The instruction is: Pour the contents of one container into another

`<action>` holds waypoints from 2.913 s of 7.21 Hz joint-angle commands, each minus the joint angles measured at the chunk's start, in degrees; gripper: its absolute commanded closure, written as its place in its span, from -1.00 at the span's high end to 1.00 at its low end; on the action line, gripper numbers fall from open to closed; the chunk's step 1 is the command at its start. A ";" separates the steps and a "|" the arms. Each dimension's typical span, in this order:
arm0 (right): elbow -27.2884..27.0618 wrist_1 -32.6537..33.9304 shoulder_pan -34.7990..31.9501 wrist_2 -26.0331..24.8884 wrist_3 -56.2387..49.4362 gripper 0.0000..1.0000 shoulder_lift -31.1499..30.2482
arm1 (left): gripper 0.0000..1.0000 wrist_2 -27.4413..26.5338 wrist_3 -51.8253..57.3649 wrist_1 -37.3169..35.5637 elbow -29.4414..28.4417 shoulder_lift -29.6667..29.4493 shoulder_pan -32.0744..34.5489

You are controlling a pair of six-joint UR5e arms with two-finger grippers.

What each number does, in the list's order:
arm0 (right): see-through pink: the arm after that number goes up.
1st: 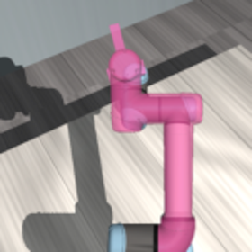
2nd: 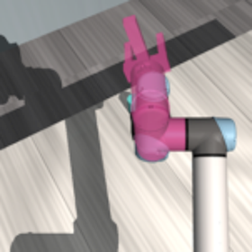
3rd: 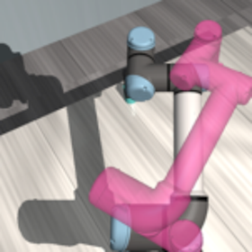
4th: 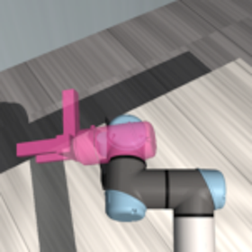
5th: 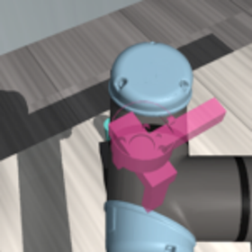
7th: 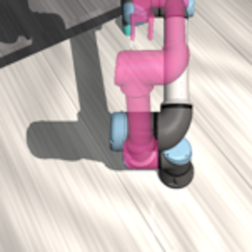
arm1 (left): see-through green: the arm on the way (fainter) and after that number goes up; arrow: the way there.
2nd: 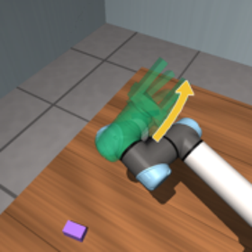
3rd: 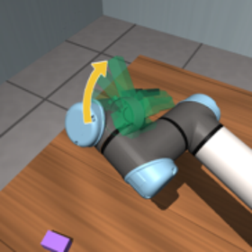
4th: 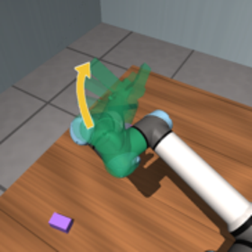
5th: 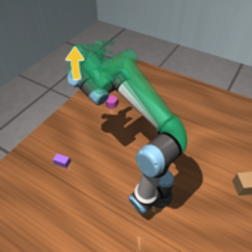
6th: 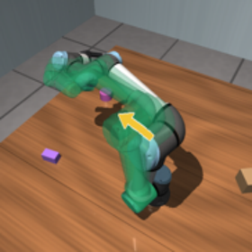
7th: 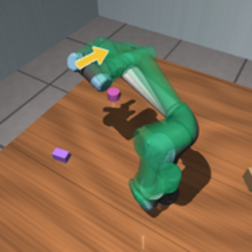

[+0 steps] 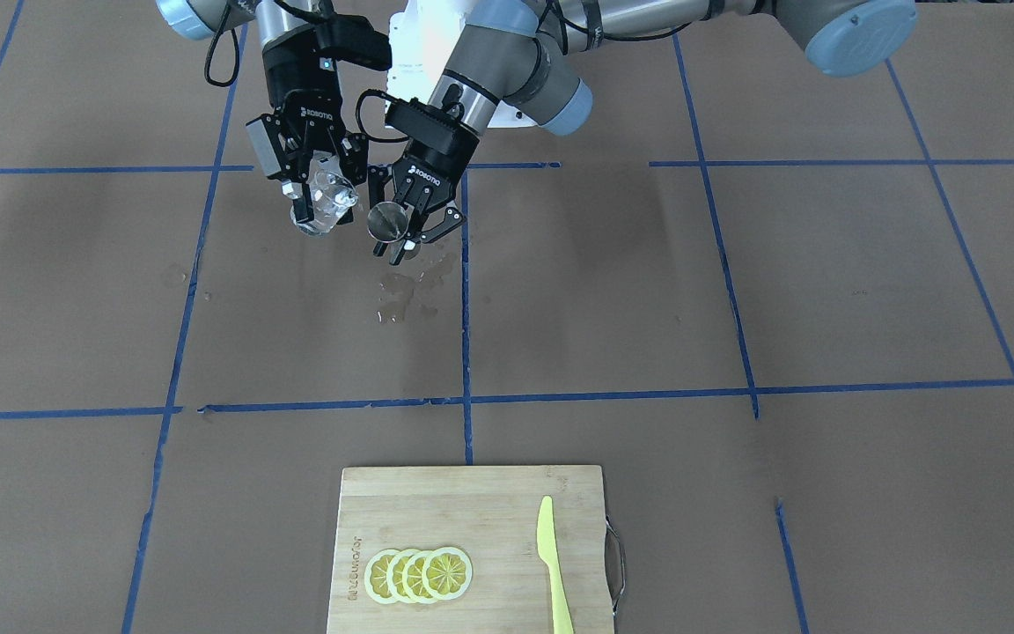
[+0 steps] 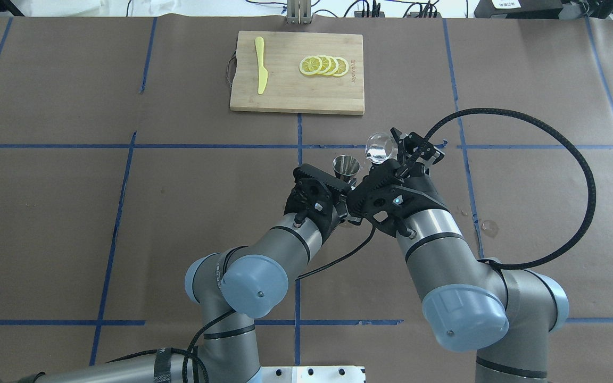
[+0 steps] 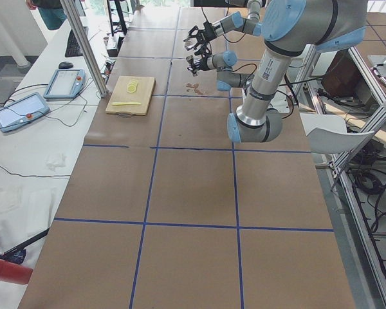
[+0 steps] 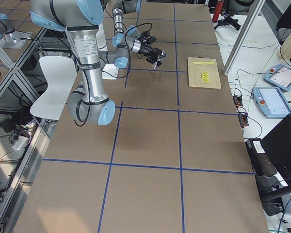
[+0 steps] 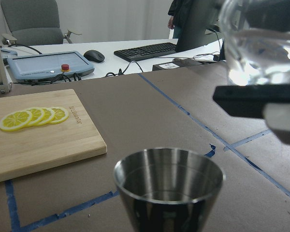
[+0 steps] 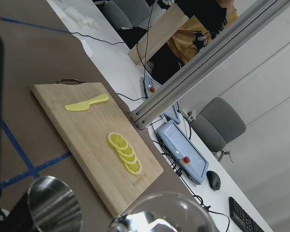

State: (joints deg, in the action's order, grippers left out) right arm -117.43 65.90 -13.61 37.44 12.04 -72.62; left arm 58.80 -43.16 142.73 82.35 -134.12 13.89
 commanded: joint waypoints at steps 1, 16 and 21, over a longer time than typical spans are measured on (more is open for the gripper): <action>0.10 0.01 0.07 -0.44 -1.92 -1.00 -0.07 | -1.00 0.00 0.00 0.09 0.00 0.00 0.00; 0.80 0.72 1.92 -3.51 -5.35 -1.00 0.72 | -1.00 -0.44 -0.44 0.53 -2.11 -1.67 -0.79; 1.68 0.72 1.92 -4.75 -7.46 -1.00 2.04 | -1.00 -0.44 -0.44 0.53 -2.19 -1.76 -1.14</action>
State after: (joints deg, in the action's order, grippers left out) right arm -115.82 66.62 -11.69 32.97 4.79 -70.65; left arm 58.36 -43.60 143.26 80.16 -135.87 12.77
